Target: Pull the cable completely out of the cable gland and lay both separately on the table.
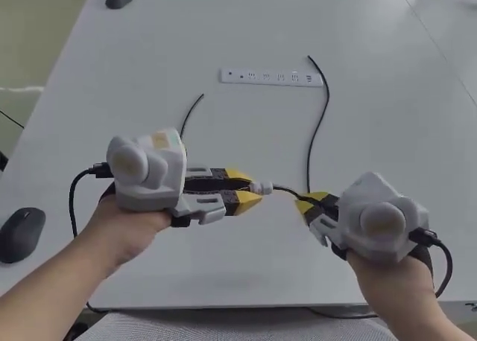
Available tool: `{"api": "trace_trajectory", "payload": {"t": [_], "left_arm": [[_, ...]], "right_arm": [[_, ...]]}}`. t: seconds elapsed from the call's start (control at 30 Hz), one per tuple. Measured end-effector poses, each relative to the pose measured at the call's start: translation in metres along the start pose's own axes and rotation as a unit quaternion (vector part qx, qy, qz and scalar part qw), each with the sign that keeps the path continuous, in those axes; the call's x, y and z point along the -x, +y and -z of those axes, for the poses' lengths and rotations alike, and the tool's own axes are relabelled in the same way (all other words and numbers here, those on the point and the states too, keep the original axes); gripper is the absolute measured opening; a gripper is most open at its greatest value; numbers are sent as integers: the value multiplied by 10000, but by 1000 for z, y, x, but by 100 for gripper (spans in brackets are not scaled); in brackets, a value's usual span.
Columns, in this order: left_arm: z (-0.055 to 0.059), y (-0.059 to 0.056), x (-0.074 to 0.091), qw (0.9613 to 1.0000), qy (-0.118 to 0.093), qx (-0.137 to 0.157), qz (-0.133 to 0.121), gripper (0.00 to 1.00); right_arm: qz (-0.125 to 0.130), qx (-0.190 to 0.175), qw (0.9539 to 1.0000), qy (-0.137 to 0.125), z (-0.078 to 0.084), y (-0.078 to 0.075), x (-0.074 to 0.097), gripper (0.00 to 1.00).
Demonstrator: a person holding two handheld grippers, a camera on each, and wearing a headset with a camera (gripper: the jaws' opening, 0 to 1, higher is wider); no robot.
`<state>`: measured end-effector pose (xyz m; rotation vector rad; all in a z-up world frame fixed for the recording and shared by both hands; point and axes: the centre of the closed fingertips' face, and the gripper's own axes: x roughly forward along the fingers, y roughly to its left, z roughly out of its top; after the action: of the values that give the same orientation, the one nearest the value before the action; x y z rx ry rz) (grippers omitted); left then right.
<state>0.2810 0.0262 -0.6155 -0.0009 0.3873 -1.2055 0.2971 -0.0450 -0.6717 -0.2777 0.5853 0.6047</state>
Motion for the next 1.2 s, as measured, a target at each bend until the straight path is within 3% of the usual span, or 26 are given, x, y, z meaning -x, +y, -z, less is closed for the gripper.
{"api": "trace_trajectory", "payload": {"t": [0.23,0.3,0.57,0.73,0.87,1.03,1.2], "left_arm": [[1,1,-1,10000,18,-1,-36,15],[3,-1,-3,10000,63,-13,-10,15],[6,-2,-5,9999,104,-16,21,15],[3,2,-2,10000,69,-2,-6,15],[2,4,1,10000,35,20,-33,15],[2,4,1,10000,23,34,-26,15],[3,2,-2,10000,64,46,35,15]], "right_arm": [[182,-629,9975,249,28,-15,-4,0],[131,-756,9967,281,32,-14,-5,0],[128,-718,9968,323,35,-11,-5,0],[-13,-414,9989,198,30,-7,-1,0],[13,-237,9996,118,23,-9,10,1],[-1,-97,9999,116,11,-7,19,14],[-112,806,9967,5,-15,11,22,14]]}}
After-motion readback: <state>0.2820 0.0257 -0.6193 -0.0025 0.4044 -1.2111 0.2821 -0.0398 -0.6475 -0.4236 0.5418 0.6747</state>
